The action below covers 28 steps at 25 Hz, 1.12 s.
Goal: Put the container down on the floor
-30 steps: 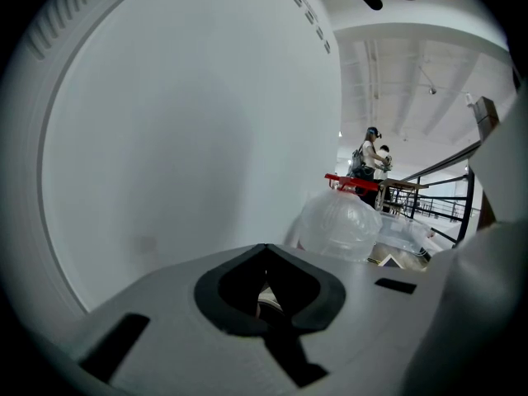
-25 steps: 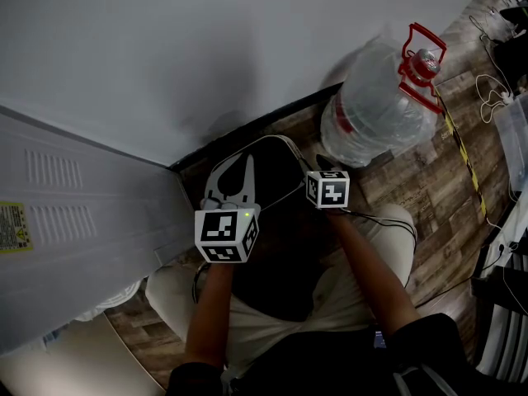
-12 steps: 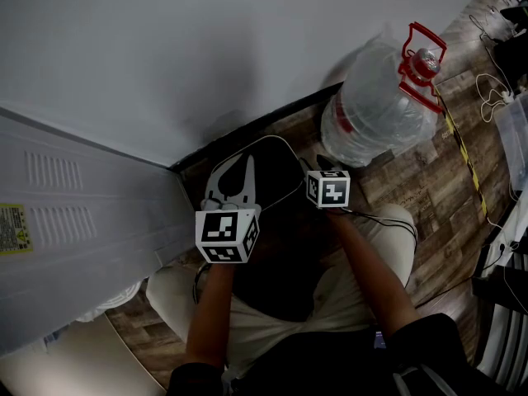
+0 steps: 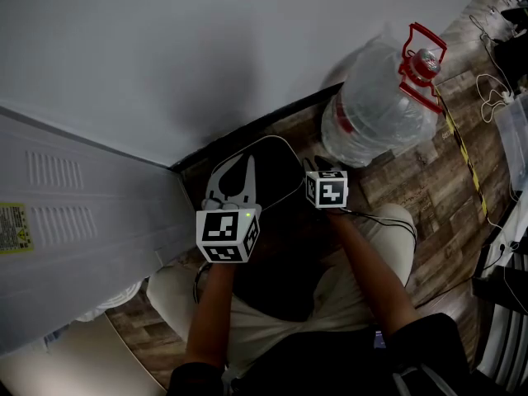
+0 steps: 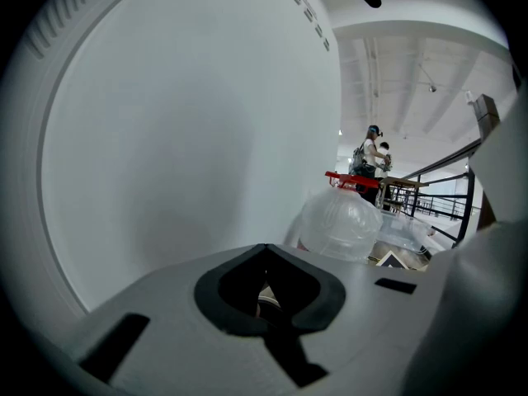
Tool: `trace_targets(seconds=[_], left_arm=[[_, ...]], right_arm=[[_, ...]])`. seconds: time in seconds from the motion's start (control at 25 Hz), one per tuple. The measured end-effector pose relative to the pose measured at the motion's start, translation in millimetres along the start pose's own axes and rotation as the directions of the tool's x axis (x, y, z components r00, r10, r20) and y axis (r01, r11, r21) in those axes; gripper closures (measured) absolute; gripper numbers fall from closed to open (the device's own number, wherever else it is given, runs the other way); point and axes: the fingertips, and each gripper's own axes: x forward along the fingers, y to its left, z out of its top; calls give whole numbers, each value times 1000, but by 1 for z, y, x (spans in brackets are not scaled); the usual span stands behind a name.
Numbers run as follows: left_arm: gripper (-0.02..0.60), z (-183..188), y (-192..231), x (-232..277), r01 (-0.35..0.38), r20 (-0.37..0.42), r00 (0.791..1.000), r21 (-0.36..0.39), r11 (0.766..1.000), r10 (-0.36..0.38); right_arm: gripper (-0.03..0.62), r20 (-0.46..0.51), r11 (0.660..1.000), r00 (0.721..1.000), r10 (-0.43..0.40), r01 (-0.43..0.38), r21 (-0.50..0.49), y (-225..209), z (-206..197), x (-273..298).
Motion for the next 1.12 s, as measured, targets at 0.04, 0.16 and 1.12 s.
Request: trace_targets(seconds=[0.04,0.16,1.12], left_arm=[[565,0,0,0,1,0,1000,0,1000,-1],[565,-1,-1,-1,3,-3,1000,-1,1000,-3],[565,62,-6,-46,71,78,994,7,997,-71]], right_arm=[[469,1,1000,1000,-1,1,-2,0,1,0],[493,6,1000,1000,-2,2,-9,1,1,-2],[566,325,990,936,134,-112,-88,88,132,-109]])
